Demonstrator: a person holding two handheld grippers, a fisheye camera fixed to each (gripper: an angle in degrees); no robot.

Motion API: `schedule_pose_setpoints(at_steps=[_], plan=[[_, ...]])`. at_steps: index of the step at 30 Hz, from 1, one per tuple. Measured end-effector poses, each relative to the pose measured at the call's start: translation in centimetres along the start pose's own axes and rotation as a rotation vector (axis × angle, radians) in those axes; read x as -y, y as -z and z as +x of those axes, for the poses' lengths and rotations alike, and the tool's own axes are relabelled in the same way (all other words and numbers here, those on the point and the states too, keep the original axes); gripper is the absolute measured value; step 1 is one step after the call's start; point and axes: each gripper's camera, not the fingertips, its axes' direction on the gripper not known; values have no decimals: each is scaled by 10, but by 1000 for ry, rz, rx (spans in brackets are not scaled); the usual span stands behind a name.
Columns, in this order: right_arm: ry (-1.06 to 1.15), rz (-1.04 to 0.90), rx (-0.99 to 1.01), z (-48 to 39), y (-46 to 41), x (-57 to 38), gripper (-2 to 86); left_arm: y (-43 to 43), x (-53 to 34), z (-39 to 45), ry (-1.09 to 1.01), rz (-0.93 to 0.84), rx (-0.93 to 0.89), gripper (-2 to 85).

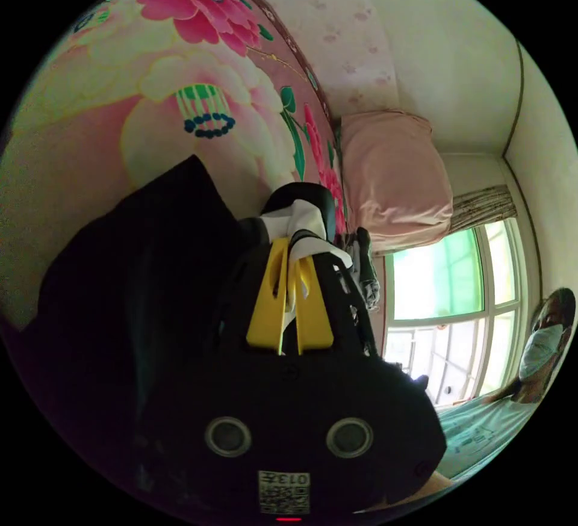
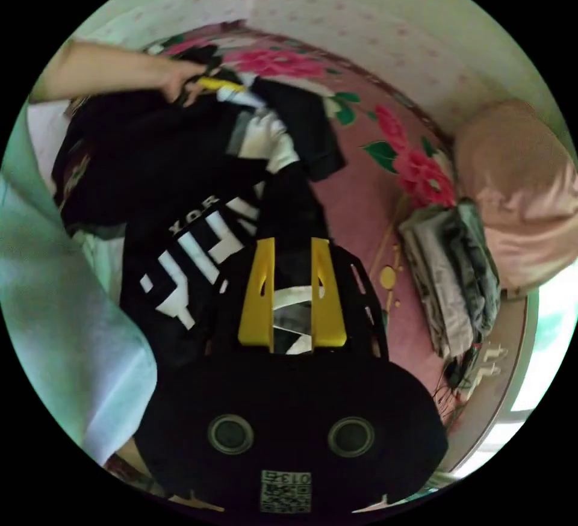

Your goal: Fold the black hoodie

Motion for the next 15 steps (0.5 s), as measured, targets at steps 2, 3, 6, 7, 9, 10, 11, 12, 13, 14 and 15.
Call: schedule_pose_setpoints(at_steps=[2, 3, 6, 7, 9, 10, 11, 12, 13, 14, 15], plan=[[-74, 11, 9, 27, 1, -5, 138, 1, 3, 2, 4, -2, -10, -4], [-91, -30, 60, 39, -8, -8, 141, 0, 5, 4, 5, 3, -21, -4], [-178, -253, 230, 57, -35, -15, 138, 1, 9, 13, -6, 0, -15, -3], [-285, -262, 259, 68, -33, -25, 136, 2, 11, 19, -33, -13, 5, -3], [-462, -183, 294, 83, -23, -48, 140, 2, 13, 29, -85, -39, 42, -3], [-564, -162, 338, 92, -23, -65, 144, 2, 15, 36, -123, -48, 58, -3], [-610, -159, 357, 96, -26, -72, 146, 1, 15, 39, -141, -51, 65, -3], [-685, -159, 409, 101, -36, -86, 136, -2, 15, 44, -168, -58, 76, -3], [-718, -147, 517, 104, -48, -92, 120, -6, 16, 49, -184, -63, 83, -2], [-723, -131, 564, 105, -53, -93, 108, -9, 16, 51, -190, -64, 82, -2], [-725, -94, 611, 108, -62, -89, 80, -14, 17, 56, -199, -66, 80, -2]])
